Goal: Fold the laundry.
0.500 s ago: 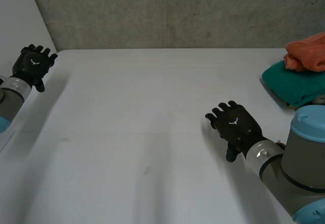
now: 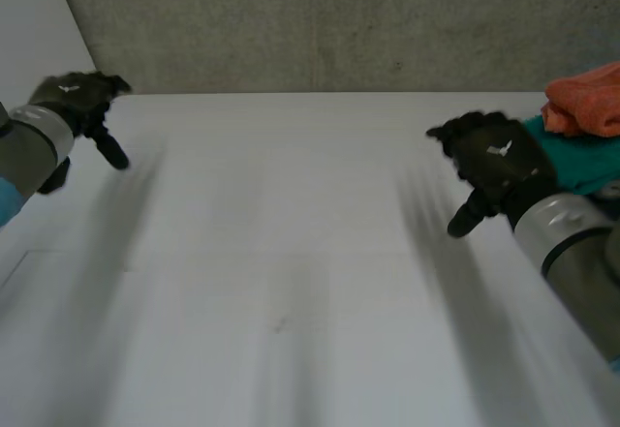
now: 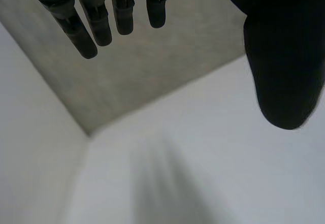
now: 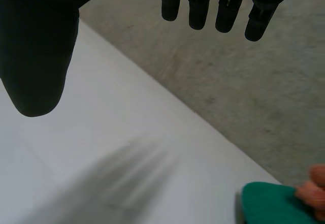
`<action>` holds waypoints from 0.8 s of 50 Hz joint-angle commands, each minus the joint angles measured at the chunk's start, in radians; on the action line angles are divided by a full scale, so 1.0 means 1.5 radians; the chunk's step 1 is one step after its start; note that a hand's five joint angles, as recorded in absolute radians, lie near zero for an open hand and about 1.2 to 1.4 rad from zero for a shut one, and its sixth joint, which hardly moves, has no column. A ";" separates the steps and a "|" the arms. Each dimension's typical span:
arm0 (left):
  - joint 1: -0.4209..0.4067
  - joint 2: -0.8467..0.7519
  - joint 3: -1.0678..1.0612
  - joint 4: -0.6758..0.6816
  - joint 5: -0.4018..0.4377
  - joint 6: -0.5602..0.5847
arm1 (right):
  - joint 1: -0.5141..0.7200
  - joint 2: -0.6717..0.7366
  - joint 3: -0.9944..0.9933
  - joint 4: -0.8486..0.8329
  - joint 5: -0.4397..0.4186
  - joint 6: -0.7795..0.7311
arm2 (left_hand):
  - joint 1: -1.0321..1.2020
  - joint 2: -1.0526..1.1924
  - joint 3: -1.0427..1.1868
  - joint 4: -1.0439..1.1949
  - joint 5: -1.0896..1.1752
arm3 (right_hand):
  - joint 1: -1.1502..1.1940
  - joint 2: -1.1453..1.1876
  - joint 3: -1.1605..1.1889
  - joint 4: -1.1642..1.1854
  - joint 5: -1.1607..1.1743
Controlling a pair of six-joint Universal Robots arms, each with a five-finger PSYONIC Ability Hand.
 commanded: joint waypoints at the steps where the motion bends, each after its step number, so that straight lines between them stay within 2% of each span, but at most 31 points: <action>1: -0.088 0.142 -0.117 -0.111 -0.005 -0.134 | -0.008 -0.018 -0.103 0.162 0.043 0.053 | -0.007 -0.018 -0.020 -0.017 -0.033 | -0.031 -0.018 -0.020 -0.022 -0.033; 6: -0.143 0.250 -0.235 -0.001 -0.009 -0.139 | -0.017 -0.021 -0.117 0.225 0.055 0.066 | -0.007 -0.018 -0.020 -0.017 -0.033 | -0.031 -0.018 -0.020 -0.022 -0.033; 9: -0.156 0.286 -0.277 0.066 -0.014 -0.118 | -0.020 -0.022 -0.108 0.216 0.059 0.066 | -0.007 -0.018 -0.020 -0.017 -0.033 | -0.031 -0.018 -0.020 -0.022 -0.033; 13: -0.156 0.294 -0.286 0.104 -0.021 -0.096 | -0.016 -0.024 -0.091 0.179 0.059 0.061 | -0.007 -0.018 -0.020 -0.017 -0.033 | -0.031 -0.018 -0.020 -0.022 -0.033; 24: -0.130 0.297 -0.275 0.076 -0.030 -0.097 | 0.003 -0.031 -0.057 0.103 0.062 0.045 | -0.007 -0.018 -0.020 -0.017 -0.033 | -0.031 -0.018 -0.020 -0.022 -0.033; 34: -0.147 0.303 -0.278 0.062 -0.030 -0.099 | 0.001 -0.044 -0.041 0.038 0.063 0.045 | -0.007 -0.018 -0.020 -0.017 -0.033 | -0.031 -0.018 -0.020 -0.022 -0.033; 40: -0.147 0.302 -0.282 0.062 -0.027 -0.101 | 0.003 -0.041 -0.043 0.046 0.063 0.043 | -0.007 -0.018 -0.020 -0.017 -0.033 | -0.031 -0.018 -0.020 -0.022 -0.033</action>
